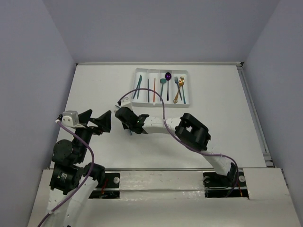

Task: Sort the eating utensils into containers

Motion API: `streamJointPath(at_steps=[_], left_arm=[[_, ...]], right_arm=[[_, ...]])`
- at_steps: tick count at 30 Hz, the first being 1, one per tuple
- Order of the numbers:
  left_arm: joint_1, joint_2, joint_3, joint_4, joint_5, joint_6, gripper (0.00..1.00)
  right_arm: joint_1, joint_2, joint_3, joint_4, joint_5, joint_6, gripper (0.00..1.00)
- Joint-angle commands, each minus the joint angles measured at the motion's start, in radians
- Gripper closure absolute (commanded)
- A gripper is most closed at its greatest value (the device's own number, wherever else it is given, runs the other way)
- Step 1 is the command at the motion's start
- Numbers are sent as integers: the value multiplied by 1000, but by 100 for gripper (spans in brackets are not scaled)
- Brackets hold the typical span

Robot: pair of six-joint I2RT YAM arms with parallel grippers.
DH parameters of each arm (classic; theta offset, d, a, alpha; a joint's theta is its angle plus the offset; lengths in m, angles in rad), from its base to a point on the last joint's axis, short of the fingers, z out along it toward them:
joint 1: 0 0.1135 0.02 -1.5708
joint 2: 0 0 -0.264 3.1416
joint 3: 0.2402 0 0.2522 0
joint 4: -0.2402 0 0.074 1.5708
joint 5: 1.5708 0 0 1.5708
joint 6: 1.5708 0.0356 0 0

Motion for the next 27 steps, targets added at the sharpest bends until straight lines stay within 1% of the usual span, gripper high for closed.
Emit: streamJointPath(at_steps=[1,5,6,7,8,10,12,13,14,15,17,18,19,20,21,23,24,27], left_arm=[[5,11,18,44,11,-3,1],[5,12,18,42,11,-3,1],[5,12,18,41,11,-3,1],[5,12,18,41,9,-3,1],[5,12,18,39,9,-3,1],[5,7,17,38,9,-4,1],[5,4,17,38,11,-3,1],[5,4,17,38,11,-3,1],[5,1,17,38,13,-3,1],[5,0,17,38,13,-3,1],[-5,-5,17,38,13,-3,1],[-5,-5,17,36,14,-4,1],[-5,-8,17,36,16,-4,1],[-5,-9,17,36,16,-4,1],[-5,-9,15,36,17,-4,1],[-5,-14,15,36,17,-4,1],[-5,-17,15,35,16,-6,1],[-14,-19,15,35,16,-4,1]], right_arm=[[5,-72,-78,-53,51,15,100],[5,-158,-136,76,28,9,100],[-4,-190,-145,90,11,17,100],[-13,-212,-165,143,-22,17,100],[-13,-236,-222,197,-32,17,100],[-27,-314,-274,266,-58,20,100],[-59,-371,-357,299,-78,26,100],[-77,-402,-387,314,-101,32,100],[-100,-466,-420,345,-159,40,100],[-154,-498,-481,365,-193,52,100],[-215,-582,-529,360,-201,50,100],[-287,-609,-550,357,-205,41,100],[-326,-646,-582,347,-225,25,100],[-363,-657,-593,339,-227,14,100],[-434,-666,-598,314,-224,0,100],[-495,-667,-598,297,-216,-46,100],[-556,-661,-587,284,-227,-57,100],[-634,-625,-564,276,-273,-92,100]])
